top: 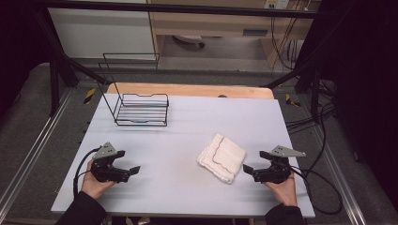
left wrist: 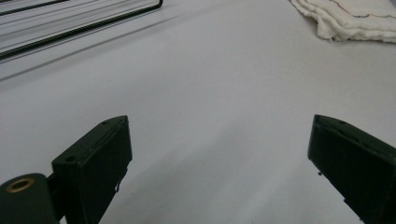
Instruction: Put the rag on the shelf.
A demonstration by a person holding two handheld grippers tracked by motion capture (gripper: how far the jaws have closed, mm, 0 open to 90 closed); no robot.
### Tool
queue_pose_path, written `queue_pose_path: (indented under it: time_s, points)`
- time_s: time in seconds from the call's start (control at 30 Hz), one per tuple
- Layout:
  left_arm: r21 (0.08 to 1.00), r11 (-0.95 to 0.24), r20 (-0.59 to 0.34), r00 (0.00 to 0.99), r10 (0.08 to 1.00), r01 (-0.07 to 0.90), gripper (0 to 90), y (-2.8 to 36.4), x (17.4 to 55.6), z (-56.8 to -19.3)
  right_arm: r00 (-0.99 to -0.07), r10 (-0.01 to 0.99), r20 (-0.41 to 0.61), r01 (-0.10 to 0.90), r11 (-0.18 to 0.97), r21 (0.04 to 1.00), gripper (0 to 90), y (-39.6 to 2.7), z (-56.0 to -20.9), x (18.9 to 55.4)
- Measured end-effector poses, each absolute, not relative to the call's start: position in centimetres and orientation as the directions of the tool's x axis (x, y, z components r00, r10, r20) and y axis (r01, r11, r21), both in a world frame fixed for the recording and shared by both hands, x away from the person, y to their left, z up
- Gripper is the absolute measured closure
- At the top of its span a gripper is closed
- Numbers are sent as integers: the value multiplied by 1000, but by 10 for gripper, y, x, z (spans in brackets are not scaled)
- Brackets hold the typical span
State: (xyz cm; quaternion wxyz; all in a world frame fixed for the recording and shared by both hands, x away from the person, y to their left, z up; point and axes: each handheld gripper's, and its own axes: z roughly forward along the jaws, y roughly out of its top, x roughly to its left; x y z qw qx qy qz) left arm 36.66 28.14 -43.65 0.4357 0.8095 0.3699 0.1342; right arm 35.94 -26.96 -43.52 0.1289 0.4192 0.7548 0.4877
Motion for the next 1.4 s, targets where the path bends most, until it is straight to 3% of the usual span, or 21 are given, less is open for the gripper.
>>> queue_pose_path:
  time_s: [0.77, 1.4]
  points:
    - [798, -356, -115, 702, 703, 487, 70, 234, 371, -426, -622, 758, 198, 511, 200, 836, 6, -260, -437, 360]
    - [771, -424, -117, 760, 639, 475, 84, 145, 388, -417, -619, 763, 189, 511, 208, 834, 5, -261, -437, 360]
